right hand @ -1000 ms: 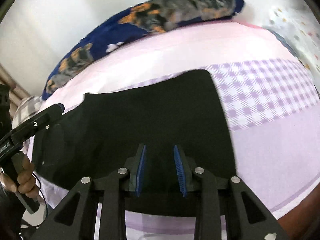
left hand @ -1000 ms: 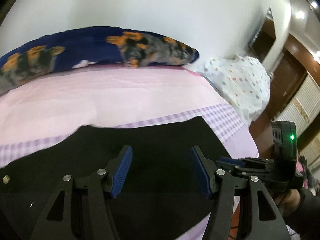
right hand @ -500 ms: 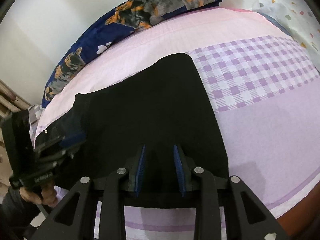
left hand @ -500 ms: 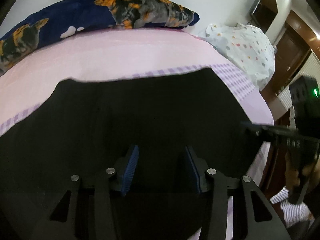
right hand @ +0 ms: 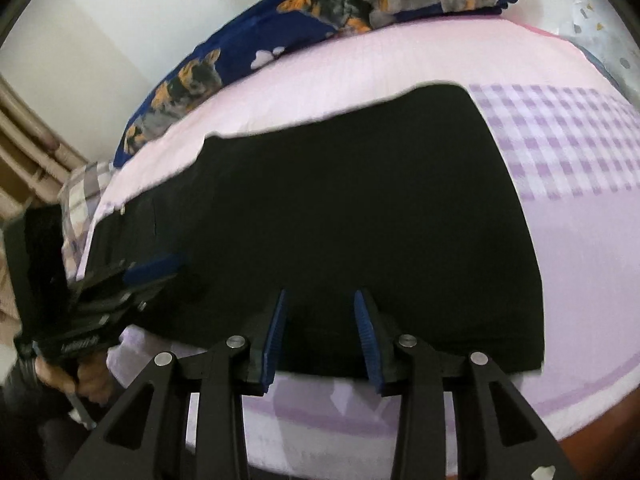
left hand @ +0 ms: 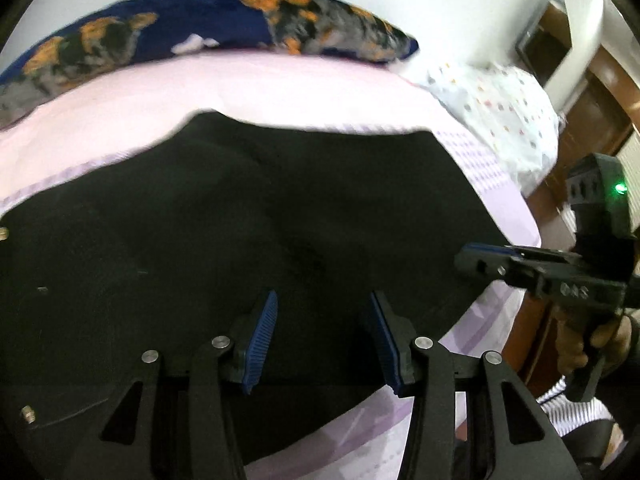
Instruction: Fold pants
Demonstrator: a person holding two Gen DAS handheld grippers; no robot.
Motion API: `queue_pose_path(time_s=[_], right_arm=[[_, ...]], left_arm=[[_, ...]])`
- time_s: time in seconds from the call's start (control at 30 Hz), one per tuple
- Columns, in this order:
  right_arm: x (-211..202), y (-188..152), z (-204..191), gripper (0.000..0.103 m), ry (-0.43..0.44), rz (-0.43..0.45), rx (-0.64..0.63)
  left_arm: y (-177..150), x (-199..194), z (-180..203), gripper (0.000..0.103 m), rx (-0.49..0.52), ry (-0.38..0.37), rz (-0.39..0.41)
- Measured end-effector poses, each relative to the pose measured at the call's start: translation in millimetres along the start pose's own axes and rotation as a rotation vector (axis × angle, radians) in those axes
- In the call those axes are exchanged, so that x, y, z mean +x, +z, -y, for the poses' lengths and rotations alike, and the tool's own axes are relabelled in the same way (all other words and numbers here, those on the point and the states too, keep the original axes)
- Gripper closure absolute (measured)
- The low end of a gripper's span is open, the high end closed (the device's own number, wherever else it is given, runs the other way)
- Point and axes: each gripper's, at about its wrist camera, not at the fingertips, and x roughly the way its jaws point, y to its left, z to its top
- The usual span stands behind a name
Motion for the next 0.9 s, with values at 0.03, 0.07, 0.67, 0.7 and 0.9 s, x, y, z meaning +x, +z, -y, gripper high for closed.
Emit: queue_pose_path(time_s=[0.03, 0.07, 0.67, 0.7, 0.9], right_arm=[[2, 9, -2, 0.069, -0.019, 0.025, -0.001], [4, 17, -4, 0.069, -0.034, 0.044, -0.007], [110, 104, -70, 0.068, 0.055, -0.015, -0.011], [110, 104, -73, 0.068, 0.057, -0.019, -0.020], [78, 77, -73, 0.069, 0.033, 0.002, -0.034]], left_arm=[[1, -7, -4, 0.054, -0.012, 0.012, 0.019], [2, -13, -7, 0.054, -0.018, 0.024, 0.035], [-41, -153, -142, 0.050, -0.379, 0.305, 0.260], [-43, -156, -146, 0.050, -0.394, 0.312, 0.264], [-67, -170, -165, 0.050, -0.503, 0.287, 0.277]])
